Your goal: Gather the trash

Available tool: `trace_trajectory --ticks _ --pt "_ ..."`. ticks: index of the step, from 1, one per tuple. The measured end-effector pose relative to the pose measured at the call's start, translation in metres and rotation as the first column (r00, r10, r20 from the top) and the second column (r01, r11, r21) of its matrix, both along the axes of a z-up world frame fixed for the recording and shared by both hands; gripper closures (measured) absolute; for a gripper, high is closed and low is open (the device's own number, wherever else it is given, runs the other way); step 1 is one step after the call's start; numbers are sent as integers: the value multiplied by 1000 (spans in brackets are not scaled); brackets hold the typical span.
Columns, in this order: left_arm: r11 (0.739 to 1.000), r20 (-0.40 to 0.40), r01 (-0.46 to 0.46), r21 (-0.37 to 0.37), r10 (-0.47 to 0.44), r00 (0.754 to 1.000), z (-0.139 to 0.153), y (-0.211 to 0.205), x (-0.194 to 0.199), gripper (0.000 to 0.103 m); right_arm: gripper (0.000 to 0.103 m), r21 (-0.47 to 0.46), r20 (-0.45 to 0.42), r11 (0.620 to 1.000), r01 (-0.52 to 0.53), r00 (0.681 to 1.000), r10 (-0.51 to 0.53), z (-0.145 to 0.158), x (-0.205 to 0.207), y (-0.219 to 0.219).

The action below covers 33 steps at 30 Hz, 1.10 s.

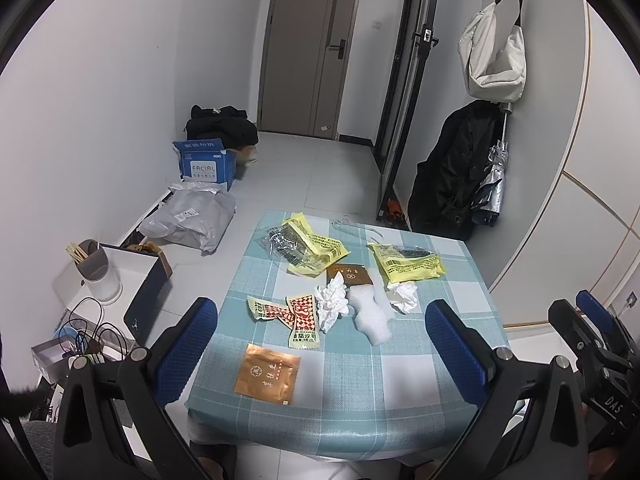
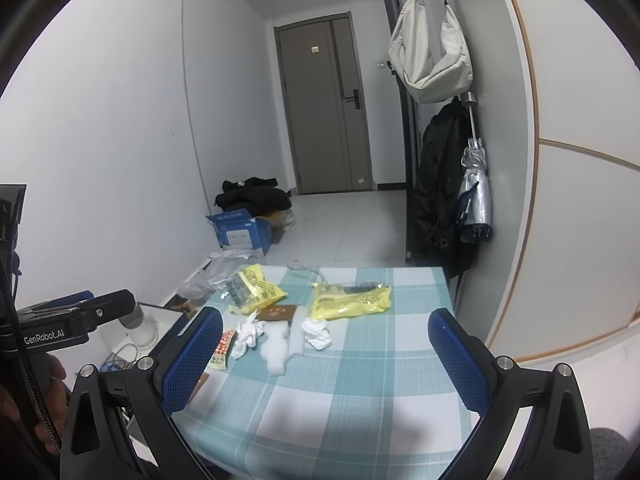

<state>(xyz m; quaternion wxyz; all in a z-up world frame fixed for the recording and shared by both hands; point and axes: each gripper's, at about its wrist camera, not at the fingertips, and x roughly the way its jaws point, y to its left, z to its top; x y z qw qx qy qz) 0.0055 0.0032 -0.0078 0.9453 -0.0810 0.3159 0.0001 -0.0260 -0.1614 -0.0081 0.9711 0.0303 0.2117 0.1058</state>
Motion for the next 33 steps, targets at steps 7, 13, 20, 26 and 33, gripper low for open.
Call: trace_trajectory --ticks 7,13,20,26,33 --pt "1000 0 1 -1 -1 1000 -1 -1 -1 1 0 -1 -3 1000 2 1000 -2 0 0 0" --pt "1000 -2 1 0 -1 1000 -2 -1 -1 1 0 6 -10 1000 7 1000 -7 -1 2 -1" --pt "1000 -21 12 1 -12 1000 -7 -2 2 1 0 11 -17 1000 3 1000 -3 -3 3 0" --pt "999 -74 41 -34 -44 996 -14 3 12 1 0 23 -13 1000 -9 1000 9 -6 4 2" --pt "995 -194 26 -96 -45 980 -37 22 31 1 0 26 -37 1000 -11 999 12 -10 13 3"
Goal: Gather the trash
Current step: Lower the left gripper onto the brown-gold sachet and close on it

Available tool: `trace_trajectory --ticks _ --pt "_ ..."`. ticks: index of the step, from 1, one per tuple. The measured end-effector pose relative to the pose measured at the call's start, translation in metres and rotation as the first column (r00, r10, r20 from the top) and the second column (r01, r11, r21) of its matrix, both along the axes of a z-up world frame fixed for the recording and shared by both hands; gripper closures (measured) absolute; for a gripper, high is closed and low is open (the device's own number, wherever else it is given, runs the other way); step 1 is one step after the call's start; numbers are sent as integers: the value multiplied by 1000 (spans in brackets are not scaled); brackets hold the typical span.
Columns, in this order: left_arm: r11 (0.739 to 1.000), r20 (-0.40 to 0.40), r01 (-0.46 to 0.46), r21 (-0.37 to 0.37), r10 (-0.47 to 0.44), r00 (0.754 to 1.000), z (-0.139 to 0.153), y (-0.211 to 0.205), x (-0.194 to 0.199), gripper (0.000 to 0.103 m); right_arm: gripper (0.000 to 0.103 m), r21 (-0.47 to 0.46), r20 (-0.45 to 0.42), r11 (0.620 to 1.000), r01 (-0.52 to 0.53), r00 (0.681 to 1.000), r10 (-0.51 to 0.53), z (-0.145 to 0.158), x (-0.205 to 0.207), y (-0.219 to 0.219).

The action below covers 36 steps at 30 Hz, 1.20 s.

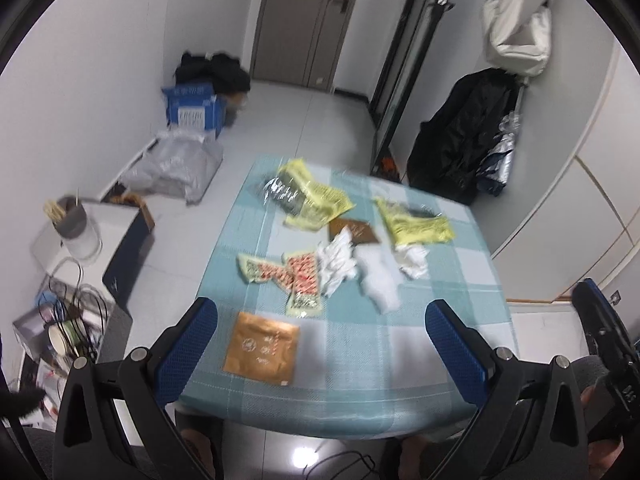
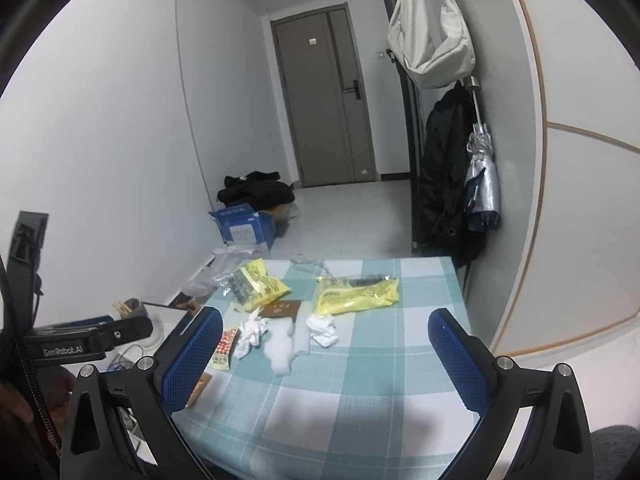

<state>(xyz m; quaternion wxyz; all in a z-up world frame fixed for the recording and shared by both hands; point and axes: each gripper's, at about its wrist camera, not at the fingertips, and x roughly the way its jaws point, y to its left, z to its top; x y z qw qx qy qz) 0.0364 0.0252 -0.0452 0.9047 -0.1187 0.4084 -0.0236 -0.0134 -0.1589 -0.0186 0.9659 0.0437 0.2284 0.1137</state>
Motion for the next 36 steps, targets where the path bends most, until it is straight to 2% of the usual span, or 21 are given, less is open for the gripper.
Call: trace_trajectory --ticks 3,8,12,15,20,23,26,27,29,31,33,36 --pt "1000 -49 -13 -12 13 999 -11 13 8 1 0 10 -29 999 -31 999 31 -4 7 3" --pt "997 -132 3 77 8 991 -31 19 19 1 0 -3 -90 997 -78 993 77 -14 22 12" --pt "996 -237 39 81 -19 971 -54 21 25 1 0 -38 -110 994 -98 990 94 -22 30 19" --pt "989 -314 75 125 -33 949 -69 19 28 1 0 -34 -135 992 -125 984 119 -27 36 22" --pt "986 -361 85 144 -27 932 -81 22 34 1 0 -13 -175 987 -157 973 153 -34 43 24" --pt "985 -386 100 139 -40 921 -88 18 41 6 0 -12 -191 986 -164 969 158 -37 48 24" --pt "977 -391 125 173 -49 919 -89 11 42 8 0 2 -205 985 -171 964 168 -38 50 23" --pt "974 -391 134 182 -54 919 -88 8 42 9 0 4 -207 985 -171 964 169 -38 50 23" --pt "971 -383 143 193 -60 922 -86 5 42 19 0 12 -211 985 -172 962 171 -38 51 20" --pt "965 -374 171 200 -86 924 -82 -1 40 34 0 17 -219 985 -172 961 172 -39 51 19" --pt "960 -366 193 202 -109 924 -78 -7 39 42 0 20 -226 985 -171 959 171 -40 51 18" --pt "961 -367 202 191 -121 922 -78 -9 38 46 0 26 -227 986 -166 959 168 -40 49 16"
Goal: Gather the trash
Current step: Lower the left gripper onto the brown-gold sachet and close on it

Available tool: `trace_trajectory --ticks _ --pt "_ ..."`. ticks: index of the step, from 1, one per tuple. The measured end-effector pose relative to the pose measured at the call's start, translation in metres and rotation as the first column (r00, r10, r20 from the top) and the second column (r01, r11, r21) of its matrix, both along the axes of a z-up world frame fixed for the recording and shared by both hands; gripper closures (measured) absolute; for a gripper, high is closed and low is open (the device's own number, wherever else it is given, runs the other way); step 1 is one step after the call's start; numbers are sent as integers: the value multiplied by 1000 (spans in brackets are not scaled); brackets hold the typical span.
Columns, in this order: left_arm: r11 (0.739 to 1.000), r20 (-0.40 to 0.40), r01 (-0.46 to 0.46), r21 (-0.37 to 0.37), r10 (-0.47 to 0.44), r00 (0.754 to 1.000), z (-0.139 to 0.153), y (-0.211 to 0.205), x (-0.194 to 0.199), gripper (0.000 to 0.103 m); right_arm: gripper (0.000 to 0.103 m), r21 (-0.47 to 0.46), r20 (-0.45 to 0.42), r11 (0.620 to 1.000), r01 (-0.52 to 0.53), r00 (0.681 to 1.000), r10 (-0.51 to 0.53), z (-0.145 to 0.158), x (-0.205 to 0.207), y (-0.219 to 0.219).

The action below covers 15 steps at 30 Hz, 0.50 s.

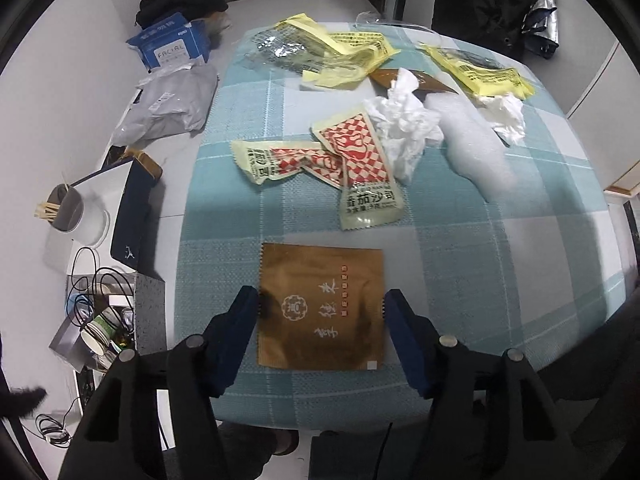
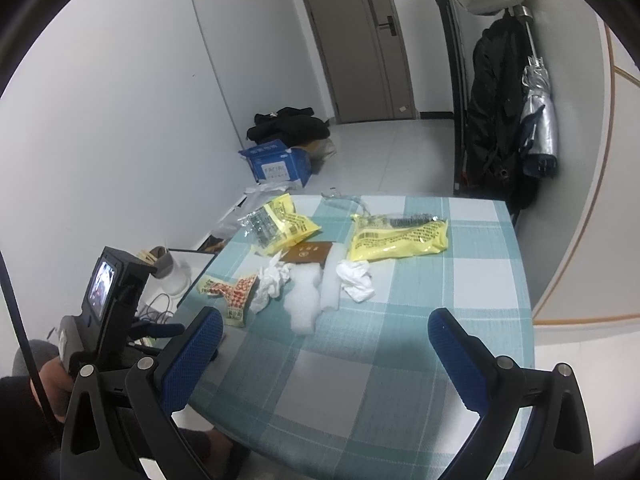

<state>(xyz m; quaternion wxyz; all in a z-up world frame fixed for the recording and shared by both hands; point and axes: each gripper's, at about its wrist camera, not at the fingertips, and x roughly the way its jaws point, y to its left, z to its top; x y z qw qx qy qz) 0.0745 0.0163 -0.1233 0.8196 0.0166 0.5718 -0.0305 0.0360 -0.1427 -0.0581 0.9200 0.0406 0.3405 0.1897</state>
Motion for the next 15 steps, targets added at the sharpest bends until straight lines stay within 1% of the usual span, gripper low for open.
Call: trace_trajectory --ticks 1,5,6,7,9,12,15 --pt "1000 0 3 -7 -3 1000 1 0 0 51 0 -2 1 1000 1 1000 -1 0 -1 0" --pt "998 -7 -8 -57 8 1000 1 5 3 58 0 -12 8 1000 0 1000 0 1 -4 2" --pt "998 -10 -16 -68 15 1000 1 5 4 61 0 -16 10 1000 -3 1000 3 1 -5 3" --pt "997 -12 -20 -80 19 1000 2 5 4 70 0 -22 15 1000 -5 1000 5 1 -6 4" --pt "995 -16 -30 -93 29 999 2 5 5 77 0 -30 21 1000 -7 1000 7 2 -8 5" --pt "993 -21 -41 -112 39 999 1 5 5 82 0 -39 25 999 -7 1000 8 2 -10 7" --pt "994 -14 -37 -100 35 999 2 1 4 85 0 -56 35 998 -7 999 9 3 -13 9"
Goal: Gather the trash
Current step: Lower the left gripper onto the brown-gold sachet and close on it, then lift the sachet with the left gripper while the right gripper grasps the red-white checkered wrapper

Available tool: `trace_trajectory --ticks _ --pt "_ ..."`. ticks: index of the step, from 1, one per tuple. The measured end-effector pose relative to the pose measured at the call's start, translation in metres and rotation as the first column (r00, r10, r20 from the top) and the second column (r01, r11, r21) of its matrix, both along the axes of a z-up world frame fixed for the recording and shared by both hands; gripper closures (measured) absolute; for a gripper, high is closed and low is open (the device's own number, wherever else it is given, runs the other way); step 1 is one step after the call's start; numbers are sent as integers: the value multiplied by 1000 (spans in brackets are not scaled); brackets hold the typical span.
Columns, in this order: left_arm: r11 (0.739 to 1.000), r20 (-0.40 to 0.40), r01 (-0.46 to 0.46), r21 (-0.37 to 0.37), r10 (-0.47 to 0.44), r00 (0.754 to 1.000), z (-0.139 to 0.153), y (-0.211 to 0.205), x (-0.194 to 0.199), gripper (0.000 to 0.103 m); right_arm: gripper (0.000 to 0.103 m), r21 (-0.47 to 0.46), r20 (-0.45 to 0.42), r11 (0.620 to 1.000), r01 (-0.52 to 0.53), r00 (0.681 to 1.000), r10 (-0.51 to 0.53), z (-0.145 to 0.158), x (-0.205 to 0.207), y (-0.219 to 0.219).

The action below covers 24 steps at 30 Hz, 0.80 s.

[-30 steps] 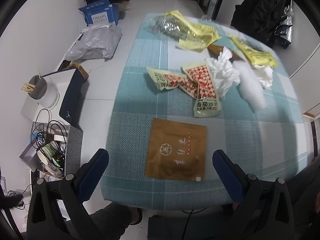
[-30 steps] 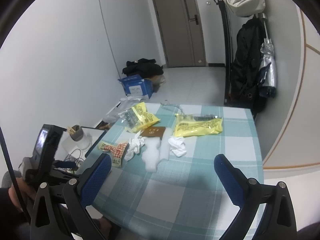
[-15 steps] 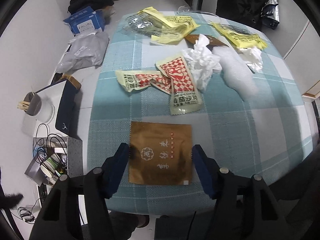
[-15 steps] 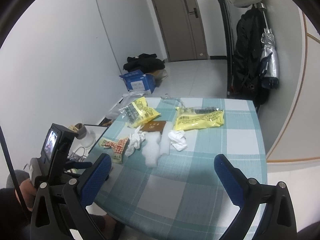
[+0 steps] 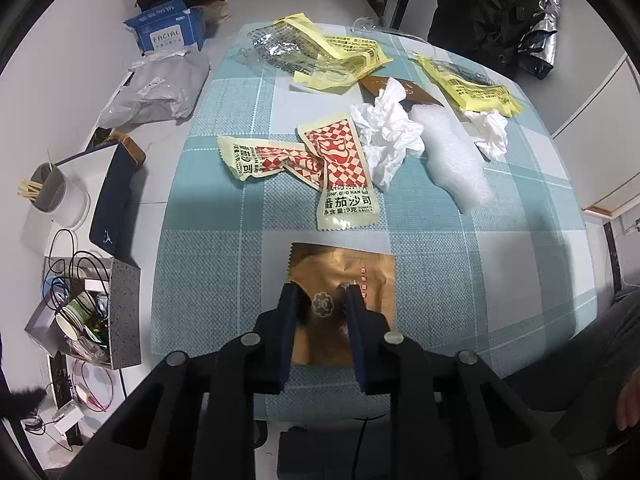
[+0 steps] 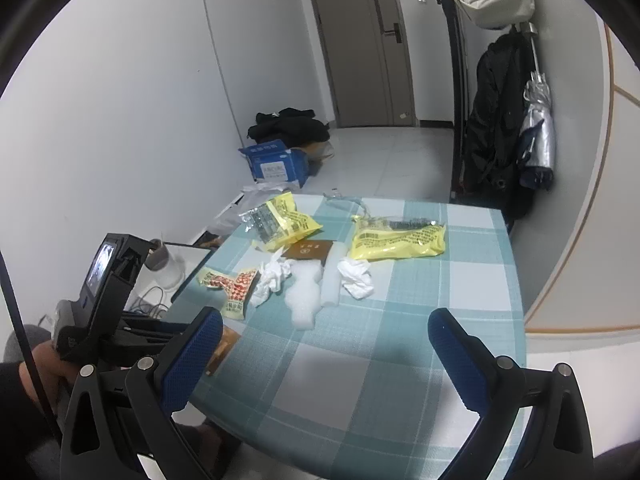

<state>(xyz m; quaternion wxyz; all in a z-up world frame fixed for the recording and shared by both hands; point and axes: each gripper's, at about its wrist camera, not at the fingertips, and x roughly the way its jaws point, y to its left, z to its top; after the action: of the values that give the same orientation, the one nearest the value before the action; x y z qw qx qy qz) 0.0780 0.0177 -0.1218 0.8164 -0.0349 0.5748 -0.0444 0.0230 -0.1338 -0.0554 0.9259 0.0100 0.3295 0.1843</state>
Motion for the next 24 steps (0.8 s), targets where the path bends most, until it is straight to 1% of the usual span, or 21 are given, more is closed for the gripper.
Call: trace_trajectory --ticks 7,12,20,24 --pt "1000 33 5 15 -5 999 7 -3 -7 96 0 -32 16 999 -4 1000 4 -1 -6 4" --pt "1000 69 4 13 -5 998 15 -3 -11 100 0 -34 16 999 7 1000 -7 -1 -9 4" --pt "997 97 -43 -60 49 994 26 9 -13 101 0 -25 -1 1000 15 1000 -15 -3 -12 5" --pt "993 129 -52 -103 65 990 37 13 -15 101 0 -26 -25 1000 11 1000 -12 -7 -10 8"
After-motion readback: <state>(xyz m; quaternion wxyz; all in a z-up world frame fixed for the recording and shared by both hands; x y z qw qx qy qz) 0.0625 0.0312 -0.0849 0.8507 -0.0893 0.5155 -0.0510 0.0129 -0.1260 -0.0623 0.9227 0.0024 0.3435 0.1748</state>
